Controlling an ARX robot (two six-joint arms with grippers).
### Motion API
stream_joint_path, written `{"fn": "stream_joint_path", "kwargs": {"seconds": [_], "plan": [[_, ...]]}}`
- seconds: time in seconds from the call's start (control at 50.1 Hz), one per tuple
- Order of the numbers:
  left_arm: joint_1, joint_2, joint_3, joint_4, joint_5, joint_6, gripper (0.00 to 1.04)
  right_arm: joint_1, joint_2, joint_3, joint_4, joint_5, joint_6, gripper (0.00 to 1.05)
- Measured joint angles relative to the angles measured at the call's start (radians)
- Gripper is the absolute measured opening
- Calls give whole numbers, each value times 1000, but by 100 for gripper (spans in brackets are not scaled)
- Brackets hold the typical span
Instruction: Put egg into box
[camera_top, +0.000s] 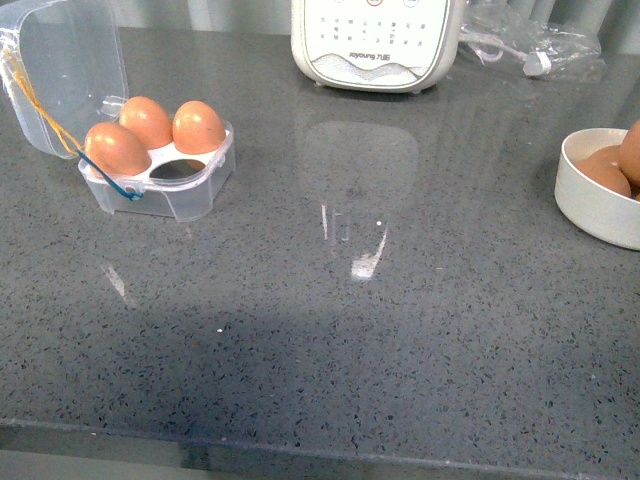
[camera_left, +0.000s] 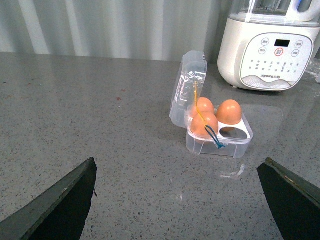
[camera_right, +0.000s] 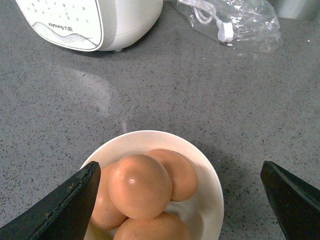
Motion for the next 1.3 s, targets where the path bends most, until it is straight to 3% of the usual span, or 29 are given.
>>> {"fn": "stream_joint_path", "kwargs": {"seconds": [0.998, 1.297], "plan": [[0, 0, 0, 0, 0, 0, 98, 36, 117, -4, 47, -22, -44, 97], [0, 0, 0, 0, 0, 0, 98, 35, 117, -4, 55, -23, -48, 49]]}}
